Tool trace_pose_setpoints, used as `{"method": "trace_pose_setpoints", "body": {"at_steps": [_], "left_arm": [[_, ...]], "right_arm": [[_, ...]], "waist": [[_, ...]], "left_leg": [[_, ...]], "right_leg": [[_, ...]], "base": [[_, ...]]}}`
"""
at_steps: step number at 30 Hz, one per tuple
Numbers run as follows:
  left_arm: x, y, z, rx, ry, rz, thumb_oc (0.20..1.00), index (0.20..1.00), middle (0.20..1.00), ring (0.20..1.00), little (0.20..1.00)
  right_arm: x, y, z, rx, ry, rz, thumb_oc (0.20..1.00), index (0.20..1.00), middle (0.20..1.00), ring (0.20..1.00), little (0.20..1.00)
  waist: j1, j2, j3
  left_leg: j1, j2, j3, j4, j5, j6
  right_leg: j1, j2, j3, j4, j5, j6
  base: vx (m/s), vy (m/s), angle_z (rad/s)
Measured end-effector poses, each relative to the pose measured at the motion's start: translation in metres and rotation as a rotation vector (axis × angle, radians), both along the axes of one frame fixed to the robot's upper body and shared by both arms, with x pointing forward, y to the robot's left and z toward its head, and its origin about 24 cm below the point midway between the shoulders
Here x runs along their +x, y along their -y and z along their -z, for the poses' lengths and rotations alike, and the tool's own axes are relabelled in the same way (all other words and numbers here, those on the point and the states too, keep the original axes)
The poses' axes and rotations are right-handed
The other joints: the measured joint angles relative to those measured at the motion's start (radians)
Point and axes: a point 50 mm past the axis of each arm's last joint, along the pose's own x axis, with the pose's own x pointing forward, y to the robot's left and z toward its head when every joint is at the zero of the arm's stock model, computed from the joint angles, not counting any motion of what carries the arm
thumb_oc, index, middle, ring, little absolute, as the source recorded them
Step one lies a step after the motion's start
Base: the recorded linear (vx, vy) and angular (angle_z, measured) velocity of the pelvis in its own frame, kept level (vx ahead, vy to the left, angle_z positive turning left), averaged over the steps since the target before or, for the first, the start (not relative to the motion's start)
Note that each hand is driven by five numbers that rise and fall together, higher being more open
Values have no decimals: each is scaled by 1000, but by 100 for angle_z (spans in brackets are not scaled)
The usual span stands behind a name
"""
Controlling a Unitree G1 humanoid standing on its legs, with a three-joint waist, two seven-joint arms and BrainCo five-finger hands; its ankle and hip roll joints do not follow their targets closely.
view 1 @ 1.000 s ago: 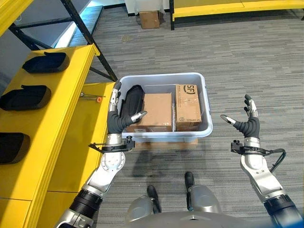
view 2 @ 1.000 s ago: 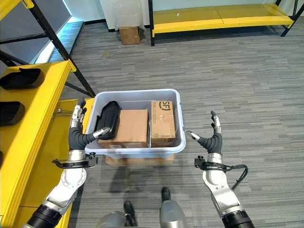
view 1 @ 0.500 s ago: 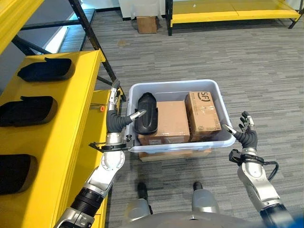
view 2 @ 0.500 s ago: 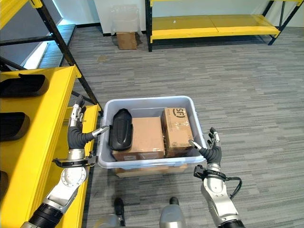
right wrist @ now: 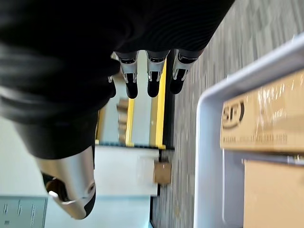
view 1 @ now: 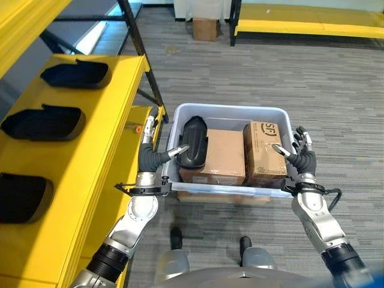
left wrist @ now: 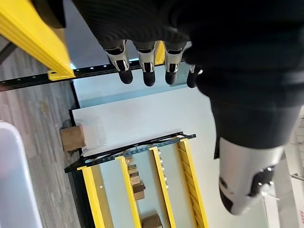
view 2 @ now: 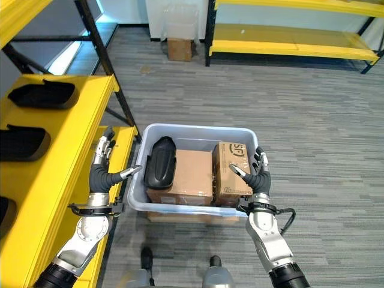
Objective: Move parts from the plastic box to the shelf.
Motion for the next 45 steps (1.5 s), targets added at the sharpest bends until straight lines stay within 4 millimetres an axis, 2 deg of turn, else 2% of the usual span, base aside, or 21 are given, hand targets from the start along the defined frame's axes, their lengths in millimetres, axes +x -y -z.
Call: {"method": "trace_pose_setpoints", "body": {"at_steps": [2,3,6,7,12,16,18,21,25,26,28,29,31,34,37,40,43,45], "left_arm": [[4,5,-6,0,19,33,1000,1000,1000,1000,1000],[9,5,-12,-11,31,53,1000,1000,1000,1000,1000],[14,8,-20,8,62,86,1000,1000,1000,1000,1000],[14,8,-21,11,59,96,1000,1000,1000,1000,1000],[21,4,-31,15,78,95,1000,1000,1000,1000,1000],[25,7,-39,34,111,121,1000,1000,1000,1000,1000],[25,9,-42,48,130,125,1000,1000,1000,1000,1000],[29,16,-55,79,207,134,1000,1000,1000,1000,1000],[34,26,-76,137,341,103,1000,1000,1000,1000,1000],[35,29,-82,141,371,99,1000,1000,1000,1000,1000],[36,32,-88,145,408,84,1000,1000,1000,1000,1000],[38,36,-93,131,424,74,1000,1000,1000,1000,1000],[43,41,-101,112,442,58,1000,1000,1000,1000,1000],[52,46,-104,127,462,25,1000,1000,1000,1000,1000],[61,44,-106,148,464,-34,1000,1000,1000,1000,1000],[73,44,-116,186,463,-75,1000,1000,1000,1000,1000],[83,43,-112,205,424,-130,1000,1000,1000,1000,1000],[97,36,-110,218,374,-225,1000,1000,1000,1000,1000]], "right_arm": [[16,-5,-11,-11,38,-9,1000,1000,1000,1000,1000],[32,-5,-22,-29,70,4,1000,1000,1000,1000,1000],[54,-7,-43,-51,104,8,1000,1000,1000,1000,1000],[56,-8,-44,-53,103,4,1000,1000,1000,1000,1000],[64,-14,-58,-120,153,-9,1000,1000,1000,1000,1000],[70,-18,-75,-144,219,85,1000,1000,1000,1000,1000],[69,-16,-76,-151,238,139,1000,1000,1000,1000,1000],[60,-13,-84,-152,310,203,1000,1000,1000,1000,1000],[38,-20,-90,-171,408,182,1000,1000,1000,1000,1000],[33,-21,-92,-175,429,171,1000,1000,1000,1000,1000],[28,-21,-93,-195,443,154,1000,1000,1000,1000,1000],[24,-18,-92,-242,441,118,1000,1000,1000,1000,1000],[18,-13,-90,-300,435,81,1000,1000,1000,1000,1000],[19,-13,-95,-355,445,16,1000,1000,1000,1000,1000],[19,-19,-100,-372,460,-47,1000,1000,1000,1000,1000],[19,-27,-103,-390,471,-121,1000,1000,1000,1000,1000],[20,-30,-106,-416,475,-159,1000,1000,1000,1000,1000],[24,-34,-116,-423,511,-172,1000,1000,1000,1000,1000]], "waist": [[35,20,21],[58,38,51],[92,60,131],[111,61,149],[135,60,224],[139,70,248],[137,72,250],[119,72,253],[34,70,256],[1,70,256],[-28,71,257],[-63,71,258],[-101,71,259],[-138,71,259],[-169,71,260],[-175,74,264],[-188,80,267],[-192,83,269]], "left_leg": [[-64,0,-20,26,6,4],[-111,0,-34,61,6,4],[-147,1,-53,83,6,7],[-155,-3,-54,86,6,6],[-215,-12,-78,127,14,-1],[-253,-12,-86,140,15,-2],[-254,-14,-86,140,14,-2],[-256,-22,-71,136,13,-1],[-246,-24,-31,140,7,8],[-244,-23,-15,143,4,6],[-242,-22,6,150,-3,6],[-239,-20,21,162,-13,8],[-229,-19,46,171,-23,8],[-220,-18,86,172,-28,7],[-234,-12,114,177,-30,4],[-264,-2,139,187,-32,-3],[-269,0,146,187,-30,-3],[-292,0,156,189,-30,-7]], "right_leg": [[-59,2,-7,34,0,-1],[-107,0,-13,83,-23,3],[-161,-3,-23,165,-53,-5],[-189,-10,-25,204,-69,-14],[-255,-19,-26,300,-99,-22],[-298,-20,-27,325,-106,-26],[-300,-22,-25,326,-106,-26],[-326,-30,-3,335,-111,-21],[-337,-32,41,346,-106,-15],[-347,-31,60,350,-104,-14],[-360,-30,83,359,-103,-12],[-366,-28,101,363,-101,-10],[-369,-27,126,369,-99,-8],[-397,-24,168,385,-95,-7],[-438,-15,201,402,-90,-8],[-495,1,232,425,-81,-10],[-510,5,239,431,-80,-12],[-547,6,249,443,-76,-14]], "base": [[-154,-68,25],[-143,-69,20],[-53,-32,20],[-64,-32,11],[-60,-22,10],[-71,21,3],[-58,72,0],[-18,110,-13],[33,135,-25],[35,102,-31],[25,81,-36],[20,84,-35],[6,90,-36],[-20,63,-40],[-37,69,-30],[-33,77,-29],[-21,72,-12],[-30,43,-13]]}}
